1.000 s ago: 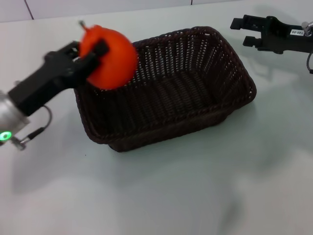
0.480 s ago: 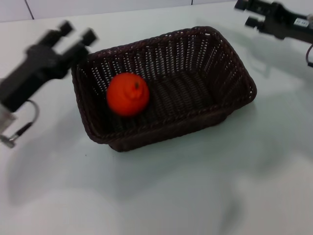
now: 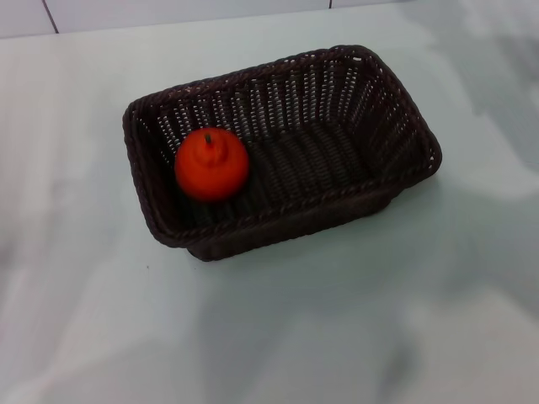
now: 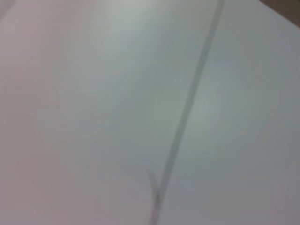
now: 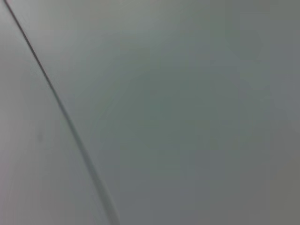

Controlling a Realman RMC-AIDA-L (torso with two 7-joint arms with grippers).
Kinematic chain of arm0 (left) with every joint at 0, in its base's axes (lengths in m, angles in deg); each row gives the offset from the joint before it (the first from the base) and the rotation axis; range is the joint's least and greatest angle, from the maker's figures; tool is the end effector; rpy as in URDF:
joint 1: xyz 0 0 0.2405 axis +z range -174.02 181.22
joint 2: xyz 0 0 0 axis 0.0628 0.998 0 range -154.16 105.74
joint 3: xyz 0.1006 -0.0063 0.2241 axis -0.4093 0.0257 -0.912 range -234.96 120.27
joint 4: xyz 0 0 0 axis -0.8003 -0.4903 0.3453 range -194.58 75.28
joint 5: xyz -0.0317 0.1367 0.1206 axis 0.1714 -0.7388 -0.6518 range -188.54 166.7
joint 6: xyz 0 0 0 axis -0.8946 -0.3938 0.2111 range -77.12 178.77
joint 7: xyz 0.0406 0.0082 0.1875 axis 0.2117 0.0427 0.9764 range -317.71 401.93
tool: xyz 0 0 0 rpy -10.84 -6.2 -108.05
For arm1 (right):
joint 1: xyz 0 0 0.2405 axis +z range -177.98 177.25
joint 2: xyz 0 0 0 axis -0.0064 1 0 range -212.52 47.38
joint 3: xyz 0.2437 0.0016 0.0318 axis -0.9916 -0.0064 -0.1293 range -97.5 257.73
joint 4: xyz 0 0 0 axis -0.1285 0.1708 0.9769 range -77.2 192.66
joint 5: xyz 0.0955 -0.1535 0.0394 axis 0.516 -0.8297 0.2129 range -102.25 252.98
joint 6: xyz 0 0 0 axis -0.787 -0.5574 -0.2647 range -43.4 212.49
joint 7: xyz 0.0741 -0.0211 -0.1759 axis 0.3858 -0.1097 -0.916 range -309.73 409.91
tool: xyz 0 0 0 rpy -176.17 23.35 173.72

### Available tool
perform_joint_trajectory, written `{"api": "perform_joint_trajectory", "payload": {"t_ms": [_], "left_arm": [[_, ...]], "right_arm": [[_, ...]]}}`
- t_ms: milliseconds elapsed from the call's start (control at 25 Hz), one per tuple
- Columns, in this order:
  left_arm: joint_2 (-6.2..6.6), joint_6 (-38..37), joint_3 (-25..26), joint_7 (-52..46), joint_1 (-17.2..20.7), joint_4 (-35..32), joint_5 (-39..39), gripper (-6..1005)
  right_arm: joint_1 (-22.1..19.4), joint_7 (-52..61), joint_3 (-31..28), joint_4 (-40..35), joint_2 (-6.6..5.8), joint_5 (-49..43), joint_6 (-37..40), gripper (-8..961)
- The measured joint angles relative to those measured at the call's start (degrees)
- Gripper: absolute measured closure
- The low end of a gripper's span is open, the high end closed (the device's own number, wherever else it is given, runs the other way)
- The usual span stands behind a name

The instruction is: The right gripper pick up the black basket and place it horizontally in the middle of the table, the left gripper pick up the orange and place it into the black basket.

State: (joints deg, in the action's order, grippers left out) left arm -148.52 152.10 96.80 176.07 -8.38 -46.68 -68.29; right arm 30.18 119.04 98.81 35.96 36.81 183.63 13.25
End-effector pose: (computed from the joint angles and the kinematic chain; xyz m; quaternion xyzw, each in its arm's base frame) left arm -0.2820 0.2646 0.0749 -0.5807 -0.2216 -0.5624 0.5453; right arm 0.2682 0.4020 0.0889 -0.3512 -0.6208 -0.4674 0.5224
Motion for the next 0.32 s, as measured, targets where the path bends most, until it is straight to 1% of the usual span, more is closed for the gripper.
{"api": "perform_joint_trajectory", "payload": {"t_ms": [120,200,280,320], "left_arm": [[0.01,0.5,4.5,3.1,1.9,-2.2,0.2,76],[0.01,1.2,7.1,4.0,2.5,-3.8,0.2,76],[0.01,2.1,8.3,4.1,2.9,-4.7,0.2,76],[0.01,2.4,8.5,4.1,3.1,-4.9,0.2,76]], "right_arm": [[1.0,-18.2,-0.6,5.0,0.05,8.7,0.1,92],[1.9,-28.4,-0.8,7.8,0.06,12.7,0.0,92],[2.8,-35.9,-1.0,9.5,0.09,14.3,0.0,92],[3.1,-37.7,-1.3,10.0,0.11,14.5,0.0,92]]}}
